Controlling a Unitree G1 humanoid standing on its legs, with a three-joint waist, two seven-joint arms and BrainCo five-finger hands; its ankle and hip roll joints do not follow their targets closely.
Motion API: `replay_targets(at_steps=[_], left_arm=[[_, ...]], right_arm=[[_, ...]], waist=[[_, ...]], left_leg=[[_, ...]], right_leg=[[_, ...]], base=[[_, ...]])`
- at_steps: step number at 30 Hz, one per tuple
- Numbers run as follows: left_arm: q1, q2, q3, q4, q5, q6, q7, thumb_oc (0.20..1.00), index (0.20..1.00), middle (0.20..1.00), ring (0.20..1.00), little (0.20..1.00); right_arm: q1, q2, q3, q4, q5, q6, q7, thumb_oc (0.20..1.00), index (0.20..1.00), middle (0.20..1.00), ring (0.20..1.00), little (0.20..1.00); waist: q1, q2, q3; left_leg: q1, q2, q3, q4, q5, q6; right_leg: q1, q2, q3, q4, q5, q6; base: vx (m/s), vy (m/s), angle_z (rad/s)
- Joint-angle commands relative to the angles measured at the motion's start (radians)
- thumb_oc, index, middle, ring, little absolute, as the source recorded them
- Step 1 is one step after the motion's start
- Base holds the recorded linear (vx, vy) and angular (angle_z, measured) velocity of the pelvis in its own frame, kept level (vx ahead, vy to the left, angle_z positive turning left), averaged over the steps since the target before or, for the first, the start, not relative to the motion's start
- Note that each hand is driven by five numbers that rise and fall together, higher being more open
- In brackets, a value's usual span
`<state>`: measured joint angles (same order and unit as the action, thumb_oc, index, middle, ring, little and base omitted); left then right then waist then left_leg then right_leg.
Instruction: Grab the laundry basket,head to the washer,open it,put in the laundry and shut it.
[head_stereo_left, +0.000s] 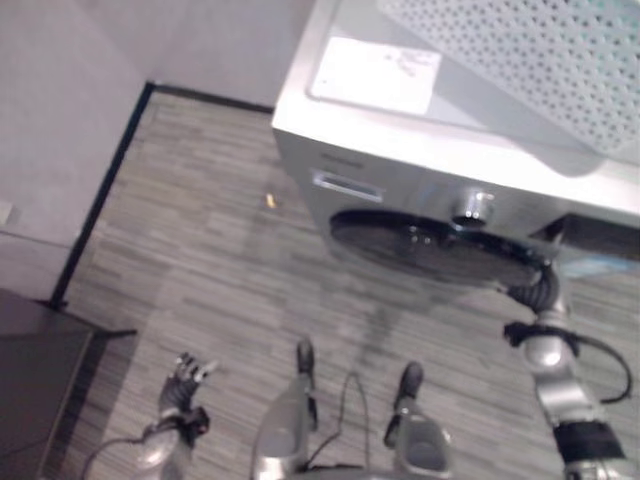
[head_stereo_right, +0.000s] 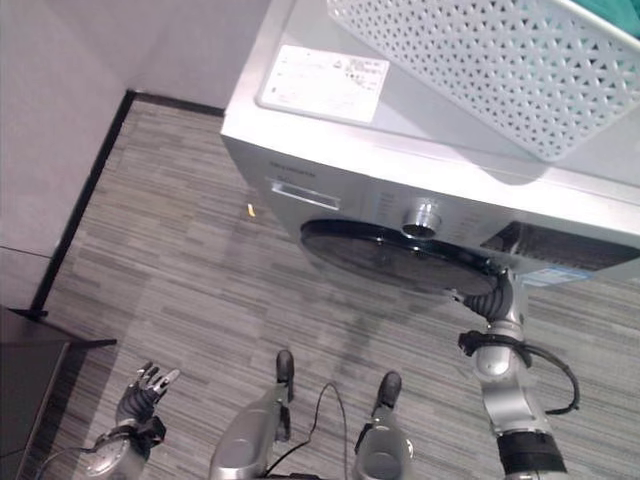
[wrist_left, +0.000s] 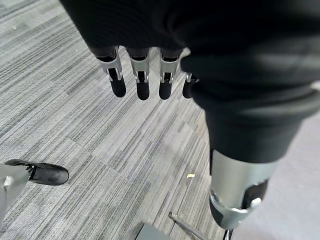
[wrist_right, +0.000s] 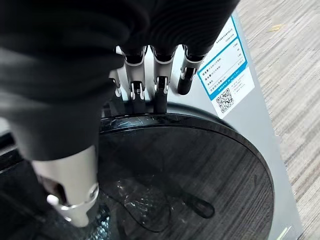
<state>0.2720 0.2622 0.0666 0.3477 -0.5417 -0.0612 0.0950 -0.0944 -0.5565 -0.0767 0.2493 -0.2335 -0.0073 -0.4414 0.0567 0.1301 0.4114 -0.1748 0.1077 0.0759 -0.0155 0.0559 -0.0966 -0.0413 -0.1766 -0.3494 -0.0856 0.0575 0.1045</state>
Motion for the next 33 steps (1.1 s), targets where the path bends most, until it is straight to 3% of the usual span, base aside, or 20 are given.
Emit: replay_targets(at_steps=[1, 13, 18, 19, 20, 21, 33], left_arm=[[-0.003, 0.055, -0.018, -0.002, -0.034, -0.048, -0.003, 1.000, 1.000, 1.000, 1.000, 1.000], [0.006, 0.073, -0.032, -0.048, -0.077, -0.057, -0.019, 1.000, 1.000, 1.000, 1.000, 1.000], [0.011, 0.096, -0.046, -0.061, -0.102, -0.059, -0.028, 1.000, 1.000, 1.000, 1.000, 1.000], [0.013, 0.101, -0.048, -0.067, -0.107, -0.059, -0.031, 1.000, 1.000, 1.000, 1.000, 1.000], [0.012, 0.100, -0.046, -0.068, -0.107, -0.059, -0.032, 1.000, 1.000, 1.000, 1.000, 1.000], [0.016, 0.110, -0.051, -0.080, -0.113, -0.060, -0.035, 1.000, 1.000, 1.000, 1.000, 1.000], [-0.008, 0.152, -0.082, -0.140, -0.169, -0.056, -0.061, 1.000, 1.000, 1.000, 1.000, 1.000]], right_arm=[[-0.150, -0.088, 0.002, -0.018, 0.024, -0.046, -0.005, 1.000, 1.000, 1.000, 1.000, 1.000], [-0.300, -0.145, 0.097, 0.094, 0.044, -0.030, 0.012, 1.000, 1.000, 1.000, 1.000, 1.000], [-0.406, -0.173, 0.229, 0.216, 0.080, -0.026, 0.075, 1.000, 1.000, 1.000, 1.000, 1.000], [-0.424, -0.178, 0.253, 0.236, 0.085, -0.023, 0.088, 1.000, 1.000, 1.000, 1.000, 1.000], [-0.428, -0.178, 0.256, 0.239, 0.086, -0.025, 0.087, 1.000, 1.000, 1.000, 1.000, 1.000], [-0.466, -0.172, 0.299, 0.285, 0.109, -0.027, 0.113, 1.000, 1.000, 1.000, 1.000, 1.000], [-0.618, -0.091, 0.492, 0.535, 0.235, -0.049, 0.280, 1.000, 1.000, 1.000, 1.000, 1.000]], waist=[[0.047, 0.012, -0.041], [0.071, 0.029, -0.020], [0.087, 0.026, -0.004], [0.089, 0.022, -0.004], [0.088, 0.024, 0.002], [0.091, 0.020, 0.009], [0.111, 0.037, 0.052]], left_leg=[[-0.034, 0.023, 0.025, 0.019, 0.007, 0.030], [-0.062, 0.019, 0.045, 0.013, 0.016, 0.028], [-0.074, 0.029, 0.062, 0.025, 0.017, 0.025], [-0.065, 0.030, 0.056, 0.026, -0.003, 0.016], [-0.077, 0.032, 0.064, 0.030, 0.016, 0.024], [-0.073, 0.034, 0.059, 0.039, -0.006, 0.015], [-0.128, 0.043, 0.071, 0.079, -0.004, 0.010]], right_leg=[[-0.082, -0.079, 0.035, 0.199, -0.153, -0.004], [-0.121, -0.089, 0.044, 0.194, -0.131, 0.001], [-0.135, -0.084, 0.050, 0.186, -0.118, 0.002], [-0.128, -0.082, 0.060, 0.189, -0.139, 0.008], [-0.138, -0.083, 0.053, 0.188, -0.118, 0.001], [-0.139, -0.080, 0.067, 0.196, -0.138, 0.007], [-0.201, -0.083, 0.074, 0.231, -0.137, 0.005]], base=[[-0.02, 0.019, -0.08], [0.00, 0.000, -0.08], [0.01, -0.029, -0.15], [-0.01, -0.022, -0.23], [0.07, -0.049, -0.22], [-0.01, -0.036, -0.19], [0.00, -0.022, -0.17]])
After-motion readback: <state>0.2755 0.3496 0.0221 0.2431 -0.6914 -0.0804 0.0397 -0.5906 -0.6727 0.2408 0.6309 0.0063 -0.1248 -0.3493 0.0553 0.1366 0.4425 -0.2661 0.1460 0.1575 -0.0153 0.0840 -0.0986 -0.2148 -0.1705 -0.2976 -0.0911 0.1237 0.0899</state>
